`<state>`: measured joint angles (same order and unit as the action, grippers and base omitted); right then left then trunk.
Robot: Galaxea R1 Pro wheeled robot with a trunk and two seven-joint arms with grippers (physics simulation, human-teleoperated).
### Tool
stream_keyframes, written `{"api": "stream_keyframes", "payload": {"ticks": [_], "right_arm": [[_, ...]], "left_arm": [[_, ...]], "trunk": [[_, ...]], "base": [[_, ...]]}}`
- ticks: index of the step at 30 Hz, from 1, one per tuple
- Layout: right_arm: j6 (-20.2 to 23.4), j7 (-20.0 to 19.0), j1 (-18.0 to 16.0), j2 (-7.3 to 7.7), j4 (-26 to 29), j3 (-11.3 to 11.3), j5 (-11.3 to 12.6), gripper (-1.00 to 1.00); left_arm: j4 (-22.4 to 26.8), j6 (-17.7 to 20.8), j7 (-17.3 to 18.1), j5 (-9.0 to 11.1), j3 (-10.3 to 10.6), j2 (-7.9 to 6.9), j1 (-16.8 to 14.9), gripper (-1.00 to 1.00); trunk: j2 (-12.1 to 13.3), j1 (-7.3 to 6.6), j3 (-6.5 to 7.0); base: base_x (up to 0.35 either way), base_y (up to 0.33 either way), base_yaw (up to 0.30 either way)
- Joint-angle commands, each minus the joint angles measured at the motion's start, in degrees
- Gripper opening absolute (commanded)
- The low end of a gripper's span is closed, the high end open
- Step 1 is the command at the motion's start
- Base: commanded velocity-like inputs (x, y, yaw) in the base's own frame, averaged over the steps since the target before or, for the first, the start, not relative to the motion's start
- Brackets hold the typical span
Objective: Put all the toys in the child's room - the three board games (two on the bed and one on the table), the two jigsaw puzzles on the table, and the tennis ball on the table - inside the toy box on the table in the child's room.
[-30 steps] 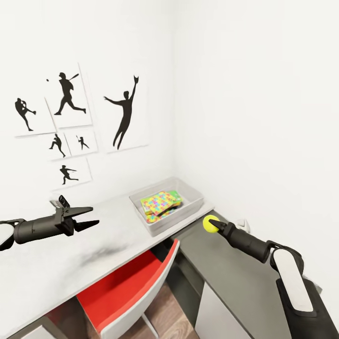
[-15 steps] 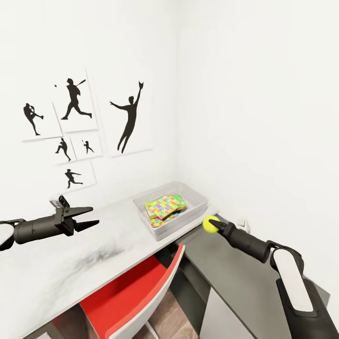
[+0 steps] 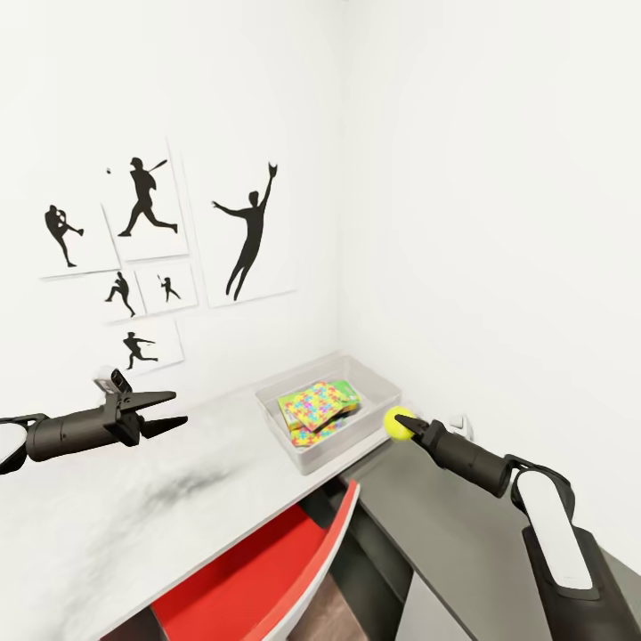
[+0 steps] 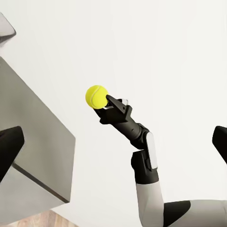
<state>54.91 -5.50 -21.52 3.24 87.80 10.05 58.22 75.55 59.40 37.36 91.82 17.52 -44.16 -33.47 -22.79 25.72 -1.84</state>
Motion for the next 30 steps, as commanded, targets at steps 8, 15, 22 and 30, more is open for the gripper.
{"api": "stream_keyframes", "payload": {"ticks": [8, 15, 22, 30], "right_arm": [[0.3, -0.6, 0.0, -0.02, 0.0, 0.1, -0.6, -1.00], [0.3, -0.6, 0.0, -0.01, 0.0, 0.1, -0.6, -1.00], [0.3, -0.6, 0.0, -0.06, 0.0, 0.1, -0.6, -1.00], [0.3, -0.6, 0.0, -0.04, 0.0, 0.1, -0.6, -1.00]], "left_arm": [[-0.1, 0.1, 0.3, -0.1, 0.2, -0.05, -0.1, 1.00], [-0.1, 0.1, 0.3, -0.1, 0.2, -0.05, -0.1, 1.00], [-0.1, 0.1, 0.3, -0.1, 0.2, -0.05, -0.1, 1.00], [-0.1, 0.1, 0.3, -0.1, 0.2, -0.05, -0.1, 1.00]], "trunk": [[-0.1, 0.06, 0.62], [-0.1, 0.06, 1.21], [-0.1, 0.06, 1.30], [-0.1, 0.06, 1.30]], "base": [[0.150, 0.007, 0.000], [0.111, 0.054, 0.000], [0.038, 0.020, 0.087], [0.078, 0.029, 0.274]]}}
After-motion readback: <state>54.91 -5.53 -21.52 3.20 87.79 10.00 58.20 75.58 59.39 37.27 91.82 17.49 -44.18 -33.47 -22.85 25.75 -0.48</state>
